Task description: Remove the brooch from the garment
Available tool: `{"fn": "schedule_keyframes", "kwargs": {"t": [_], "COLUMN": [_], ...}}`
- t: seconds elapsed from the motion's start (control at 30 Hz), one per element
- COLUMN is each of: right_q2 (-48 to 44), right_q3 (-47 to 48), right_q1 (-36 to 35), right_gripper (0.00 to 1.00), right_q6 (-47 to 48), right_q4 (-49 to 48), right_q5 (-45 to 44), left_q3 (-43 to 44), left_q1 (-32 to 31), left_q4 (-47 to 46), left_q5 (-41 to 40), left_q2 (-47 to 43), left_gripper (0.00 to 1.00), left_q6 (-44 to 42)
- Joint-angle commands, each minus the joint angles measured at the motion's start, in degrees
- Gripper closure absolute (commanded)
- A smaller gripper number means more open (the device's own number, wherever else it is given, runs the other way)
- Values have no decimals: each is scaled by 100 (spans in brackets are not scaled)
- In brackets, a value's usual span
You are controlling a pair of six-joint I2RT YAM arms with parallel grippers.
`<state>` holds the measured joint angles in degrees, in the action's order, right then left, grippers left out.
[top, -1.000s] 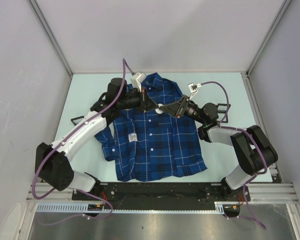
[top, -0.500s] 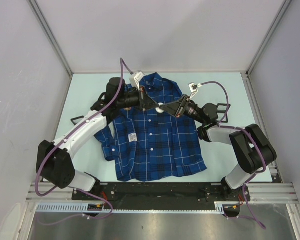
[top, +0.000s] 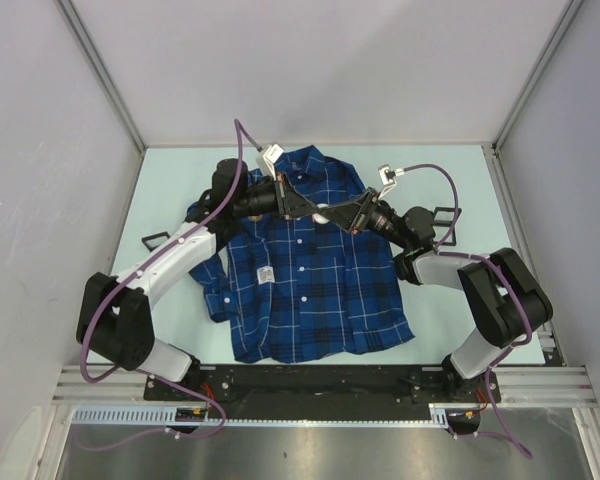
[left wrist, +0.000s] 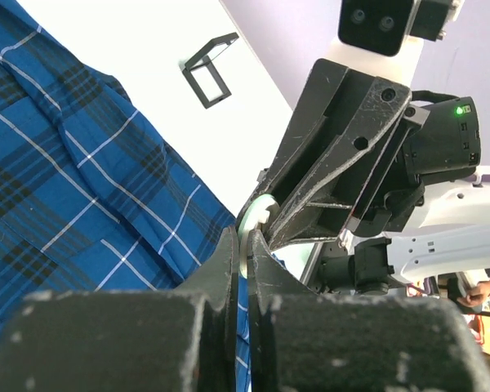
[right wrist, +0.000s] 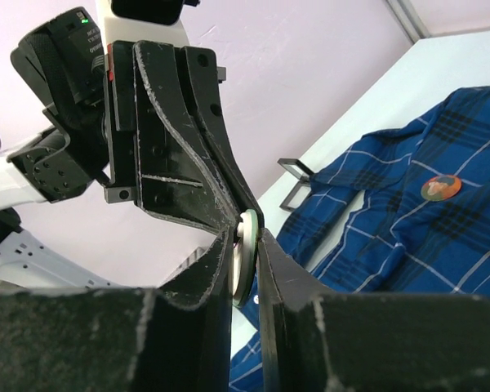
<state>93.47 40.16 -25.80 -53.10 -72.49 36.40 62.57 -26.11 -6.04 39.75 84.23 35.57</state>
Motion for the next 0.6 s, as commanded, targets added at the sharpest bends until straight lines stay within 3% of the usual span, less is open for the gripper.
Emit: {"fn": "schedule_keyframes", "kwargs": {"t": [0.0, 0.23, 0.57], "right_q2": [39, 110, 347], "right_q3": [185, 185, 202], "right_q1": [-277, -232, -259], "right_gripper": [84, 89, 85], "right_q6": [634, 844, 1206], "right_q4": [42, -38, -475], "right_q5": [182, 412, 895], "left_q3": [45, 168, 230], "left_q1": [-219, -96, -79], "left_q4": [-486, -301, -520], "left_q5": [745, 806, 1211], "left_q2": [-81, -179, -178], "left_gripper": [100, 100, 100], "left_q6": [363, 222, 362]}}
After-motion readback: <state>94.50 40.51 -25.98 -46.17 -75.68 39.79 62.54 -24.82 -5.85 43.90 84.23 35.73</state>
